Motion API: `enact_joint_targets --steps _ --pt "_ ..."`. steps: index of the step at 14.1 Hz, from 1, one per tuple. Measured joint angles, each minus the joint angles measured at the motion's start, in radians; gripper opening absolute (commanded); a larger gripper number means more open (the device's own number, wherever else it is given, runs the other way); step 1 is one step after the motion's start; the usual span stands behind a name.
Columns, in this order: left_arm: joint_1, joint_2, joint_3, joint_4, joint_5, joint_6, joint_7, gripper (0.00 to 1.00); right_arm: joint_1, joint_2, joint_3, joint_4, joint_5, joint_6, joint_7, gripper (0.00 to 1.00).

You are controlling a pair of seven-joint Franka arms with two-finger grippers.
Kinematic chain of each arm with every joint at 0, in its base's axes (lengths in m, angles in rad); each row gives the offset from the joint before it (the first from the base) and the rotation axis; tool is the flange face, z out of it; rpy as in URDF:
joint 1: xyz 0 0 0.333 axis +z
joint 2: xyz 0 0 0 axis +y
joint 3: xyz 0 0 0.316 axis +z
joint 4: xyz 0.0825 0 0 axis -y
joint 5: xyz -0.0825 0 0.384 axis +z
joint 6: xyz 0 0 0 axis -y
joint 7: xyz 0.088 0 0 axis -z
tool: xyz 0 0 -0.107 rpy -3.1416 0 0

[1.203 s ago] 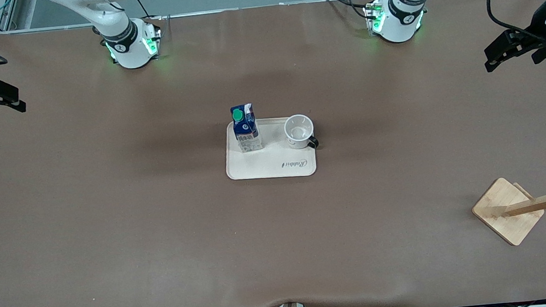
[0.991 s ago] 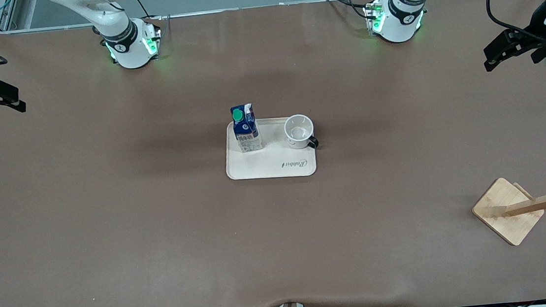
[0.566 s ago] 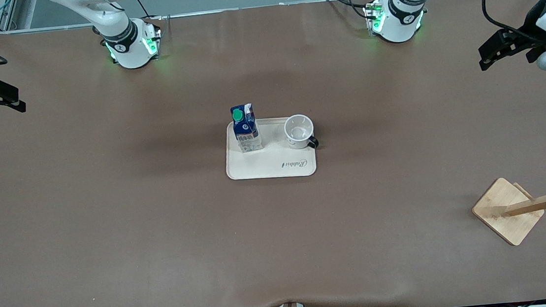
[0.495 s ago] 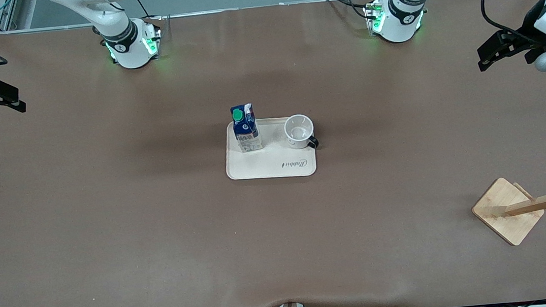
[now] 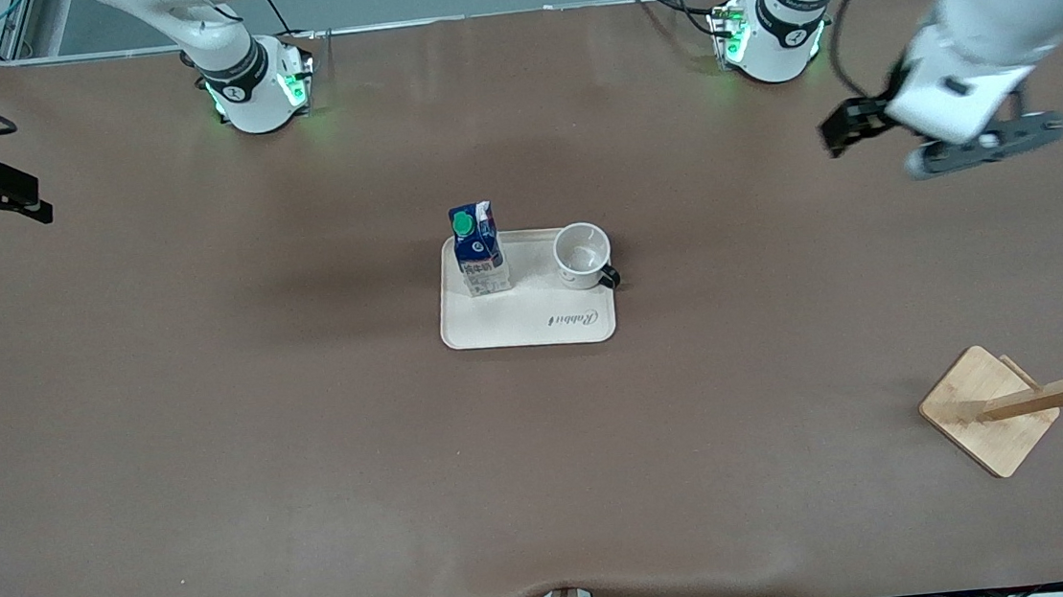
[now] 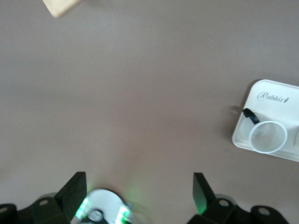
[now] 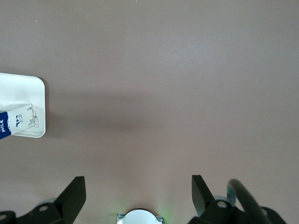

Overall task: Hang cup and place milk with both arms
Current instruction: 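Reach the left gripper down to the white mug on the tray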

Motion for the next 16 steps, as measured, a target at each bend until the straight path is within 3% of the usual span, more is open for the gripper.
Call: enact_joint_targets --steps 3,10,13,16 --pt "-0.006 0.033 -0.122 -0.068 -0.006 0.097 -0.244 1.00 0.000 0.001 0.000 0.000 0.005 0.000 0.000 1.00" --pt "-0.014 0.123 -0.304 -0.257 -0.035 0.484 -0.582 1.00 0.000 0.013 0.000 0.000 0.013 0.010 0.000 1.00" --pt "-0.064 0.169 -0.317 -0.372 -0.003 0.697 -0.719 1.00 -0.001 0.021 0.002 0.000 0.015 0.033 0.000 1.00" --pt "-0.123 0.271 -0.317 -0.416 0.150 0.811 -0.923 1.00 0.001 0.038 0.018 -0.002 0.020 0.049 -0.002 1.00"
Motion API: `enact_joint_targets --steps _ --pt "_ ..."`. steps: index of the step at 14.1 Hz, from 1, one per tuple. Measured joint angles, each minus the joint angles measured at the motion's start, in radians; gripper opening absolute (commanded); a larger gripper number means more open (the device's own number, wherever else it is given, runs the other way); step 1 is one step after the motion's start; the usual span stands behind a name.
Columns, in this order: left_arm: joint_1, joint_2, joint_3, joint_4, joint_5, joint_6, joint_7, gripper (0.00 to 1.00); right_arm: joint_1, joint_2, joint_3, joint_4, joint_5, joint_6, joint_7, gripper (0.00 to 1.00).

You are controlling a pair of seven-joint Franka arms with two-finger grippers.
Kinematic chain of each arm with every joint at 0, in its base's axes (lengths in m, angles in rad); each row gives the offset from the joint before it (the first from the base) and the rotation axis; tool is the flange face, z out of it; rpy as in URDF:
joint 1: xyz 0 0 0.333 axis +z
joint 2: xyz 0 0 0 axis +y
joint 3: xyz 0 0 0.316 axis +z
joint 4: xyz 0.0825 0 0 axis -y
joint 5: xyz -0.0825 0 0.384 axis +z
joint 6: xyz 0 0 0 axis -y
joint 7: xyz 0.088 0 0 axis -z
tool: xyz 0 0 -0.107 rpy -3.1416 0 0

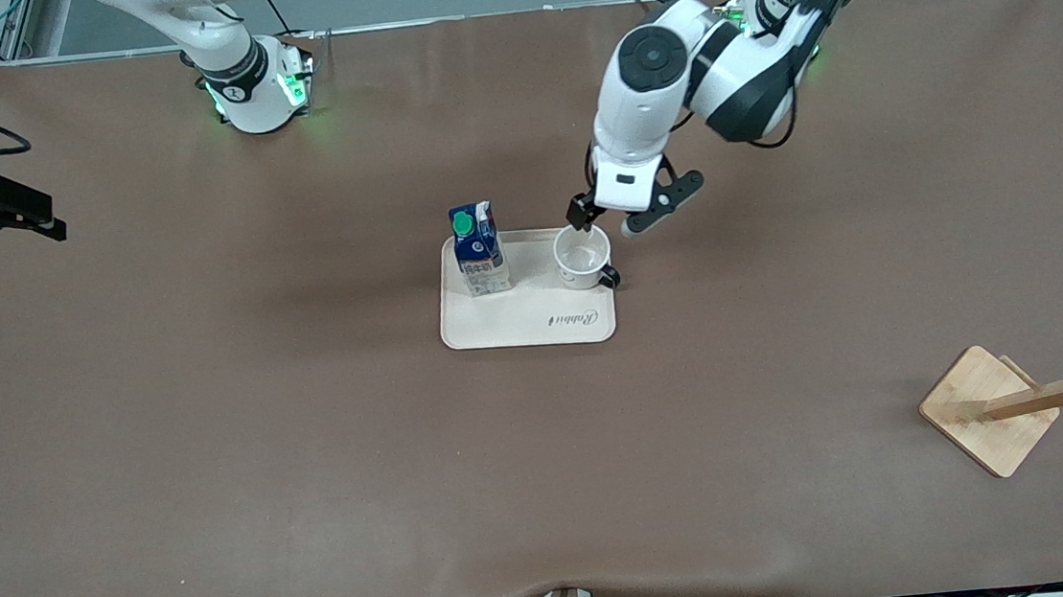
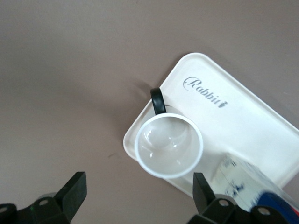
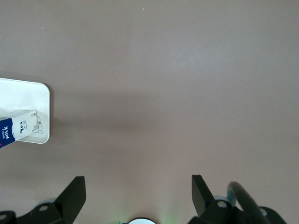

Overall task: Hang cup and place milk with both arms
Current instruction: 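Reach the left gripper down to the white mug on the tray, then grasp the mug rim with the left gripper while the right gripper reaches the milk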

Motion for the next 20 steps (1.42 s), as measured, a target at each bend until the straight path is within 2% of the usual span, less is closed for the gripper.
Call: enact_joint_targets --steps 1,3,4,5,6,7,8,13,16,18,20 --pt "-0.013 0.041 0.000 -0.002 0.066 0.020 -0.074 1.00 0.000 0.009 0.007 0.000 0.003 0.003 0.000 1.00" --pt "-0.031 0.123 0.000 -0.001 0.180 0.050 -0.192 0.92 -0.001 0.028 0.009 -0.001 0.037 0.008 0.000 1.00" --pt "-0.036 0.161 0.000 -0.001 0.228 0.065 -0.241 0.81 -0.003 0.042 0.008 -0.004 0.057 0.008 0.000 1.00" --pt "-0.039 0.195 0.000 0.000 0.270 0.081 -0.285 0.60 -0.005 0.063 0.007 -0.007 0.066 0.008 0.000 1.00" --pt "-0.039 0.223 0.000 0.001 0.307 0.095 -0.325 0.33 -0.005 0.089 0.007 -0.008 0.068 0.009 0.000 1.00" --pt "-0.039 0.246 0.000 0.004 0.337 0.104 -0.359 0.10 -0.006 0.113 0.007 -0.009 0.068 0.013 0.000 1.00" --pt "-0.039 0.266 0.001 0.011 0.358 0.108 -0.380 0.00 -0.007 0.131 0.007 -0.008 0.069 0.018 0.000 1.00" --pt "-0.038 0.295 0.001 0.065 0.373 0.112 -0.388 0.00 -0.012 0.165 0.007 -0.008 0.080 0.043 0.000 1.00" --pt "-0.025 0.264 0.001 0.109 0.380 0.094 -0.351 0.00 -0.032 0.209 0.004 -0.009 0.171 0.054 0.012 1.00" --pt "-0.012 0.214 0.000 0.142 0.380 0.019 -0.293 0.00 -0.035 0.238 0.006 -0.009 0.214 0.053 0.113 1.00" --pt "0.001 0.162 0.000 0.188 0.380 -0.088 -0.205 0.00 -0.019 0.251 0.036 -0.009 0.227 0.049 0.245 1.00"
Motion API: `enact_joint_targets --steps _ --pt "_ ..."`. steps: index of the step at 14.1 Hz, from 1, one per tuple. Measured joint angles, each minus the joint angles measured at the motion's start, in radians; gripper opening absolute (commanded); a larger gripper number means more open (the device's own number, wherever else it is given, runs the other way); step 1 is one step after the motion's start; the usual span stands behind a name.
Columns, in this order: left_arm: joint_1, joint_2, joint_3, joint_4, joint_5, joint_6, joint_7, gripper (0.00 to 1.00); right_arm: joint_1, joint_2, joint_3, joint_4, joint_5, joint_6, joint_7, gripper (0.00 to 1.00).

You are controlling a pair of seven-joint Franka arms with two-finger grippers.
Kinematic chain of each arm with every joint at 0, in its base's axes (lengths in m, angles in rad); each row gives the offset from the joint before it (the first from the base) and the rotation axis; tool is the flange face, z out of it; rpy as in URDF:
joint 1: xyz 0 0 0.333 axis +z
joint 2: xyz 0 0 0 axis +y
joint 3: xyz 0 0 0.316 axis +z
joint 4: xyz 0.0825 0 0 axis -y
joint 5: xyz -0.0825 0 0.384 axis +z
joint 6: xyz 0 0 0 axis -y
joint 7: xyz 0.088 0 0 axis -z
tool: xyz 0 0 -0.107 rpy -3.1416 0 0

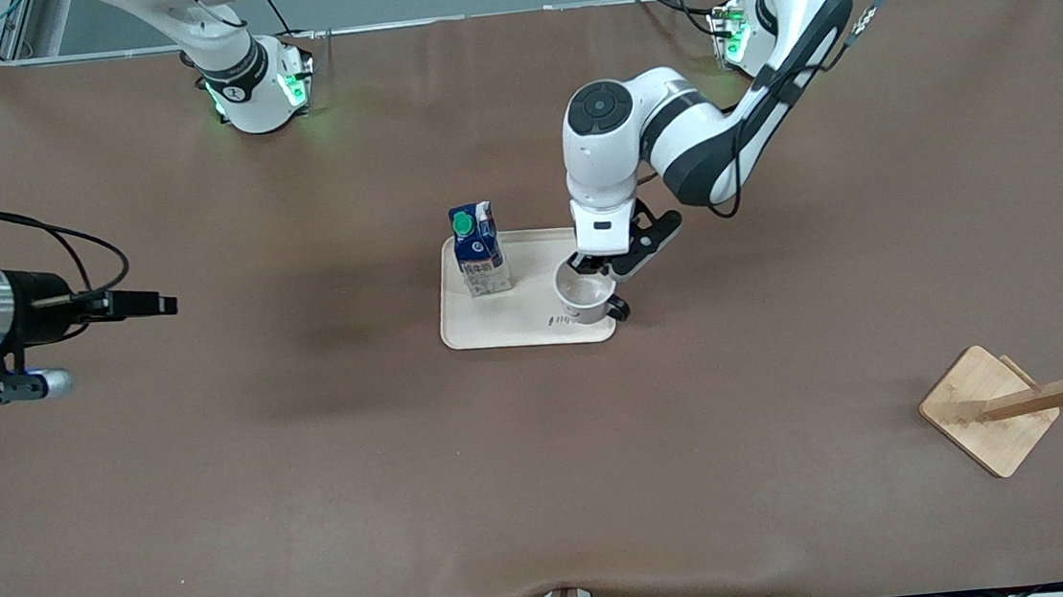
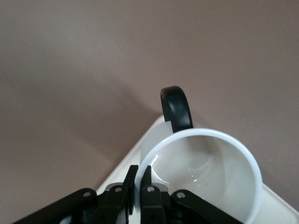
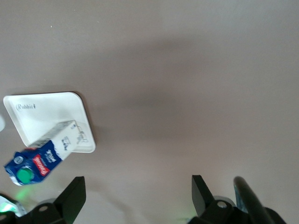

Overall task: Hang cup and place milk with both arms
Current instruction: 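Grasp the mug rim with the left gripper while the right gripper reaches the milk, then carry the mug to the wooden stand while the right gripper grasps the milk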

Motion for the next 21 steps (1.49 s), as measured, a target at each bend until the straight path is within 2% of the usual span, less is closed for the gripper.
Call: enact_joint_targets --steps 2,4,6,9,13,17,19,21 --pt "0.023 -0.041 -0.003 0.048 -0.009 -0.099 0.103 0.00 0.025 0.000 0.085 0.002 0.004 0.002 0.056 1.00" --pt "0.078 -0.078 -0.011 0.092 -0.074 -0.162 0.254 0.00 0.045 -0.002 0.189 0.005 0.003 0.048 0.095 1.00" --pt "0.151 -0.123 -0.016 0.133 -0.169 -0.219 0.426 0.00 0.058 -0.003 0.237 0.005 0.003 0.088 0.110 1.00" --pt "0.264 -0.202 -0.018 0.158 -0.256 -0.342 0.707 0.00 0.057 0.000 0.266 0.004 0.003 0.104 0.108 1.00" --pt "0.438 -0.294 -0.016 0.158 -0.284 -0.484 1.158 0.00 0.104 0.043 0.307 -0.002 0.003 0.131 0.108 1.00" --pt "0.615 -0.331 -0.013 0.158 -0.286 -0.501 1.514 0.00 0.192 0.127 0.311 -0.018 -0.032 0.200 0.107 1.00" --pt "0.690 -0.331 -0.011 0.169 -0.286 -0.495 1.657 0.00 0.250 0.142 0.311 -0.019 -0.081 0.213 0.149 1.00" --pt "0.756 -0.325 -0.010 0.197 -0.286 -0.485 1.797 0.00 0.289 0.148 0.312 -0.020 -0.092 0.213 0.202 1.00"
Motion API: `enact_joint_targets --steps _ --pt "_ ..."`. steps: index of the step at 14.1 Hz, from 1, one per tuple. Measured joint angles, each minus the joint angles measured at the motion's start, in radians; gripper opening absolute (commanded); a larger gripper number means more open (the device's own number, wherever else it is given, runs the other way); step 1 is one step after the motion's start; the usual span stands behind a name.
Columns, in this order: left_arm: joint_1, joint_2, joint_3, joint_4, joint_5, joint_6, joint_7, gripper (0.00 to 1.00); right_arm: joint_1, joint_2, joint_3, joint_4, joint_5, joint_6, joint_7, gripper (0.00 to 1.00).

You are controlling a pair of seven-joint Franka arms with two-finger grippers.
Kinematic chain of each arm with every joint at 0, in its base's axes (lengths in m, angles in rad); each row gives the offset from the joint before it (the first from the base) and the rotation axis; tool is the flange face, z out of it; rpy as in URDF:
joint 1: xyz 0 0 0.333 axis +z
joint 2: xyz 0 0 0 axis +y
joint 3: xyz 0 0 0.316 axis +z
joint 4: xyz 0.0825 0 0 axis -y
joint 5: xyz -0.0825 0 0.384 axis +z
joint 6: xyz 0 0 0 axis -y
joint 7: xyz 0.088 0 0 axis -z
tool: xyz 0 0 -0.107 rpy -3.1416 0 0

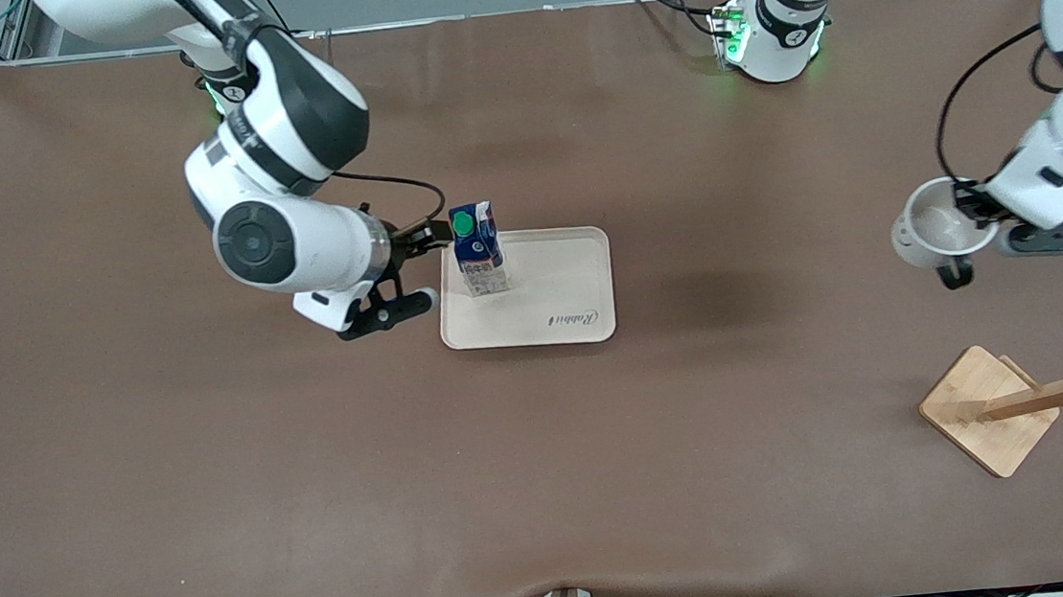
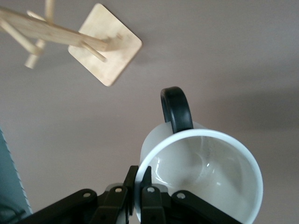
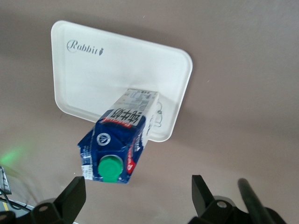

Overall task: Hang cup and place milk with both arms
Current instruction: 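Carry the mug to the wooden stand while the right gripper grasps the milk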

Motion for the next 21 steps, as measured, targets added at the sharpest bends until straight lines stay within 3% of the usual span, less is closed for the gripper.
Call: enact_joint_targets --steps 9,18,21 --pt "0.141 0.080 0.003 0.070 0.000 0.126 0.448 0.00 0.088 0.026 0.000 -0.044 -0.017 0.069 0.125 1.00" --pt "0.142 0.202 0.022 0.165 0.000 0.152 0.581 0.00 0.138 0.036 0.000 -0.095 -0.047 0.122 0.148 1.00" --pt "0.142 0.224 0.025 0.188 0.000 0.158 0.611 0.00 0.148 0.042 0.000 -0.104 -0.100 0.128 0.153 1.00"
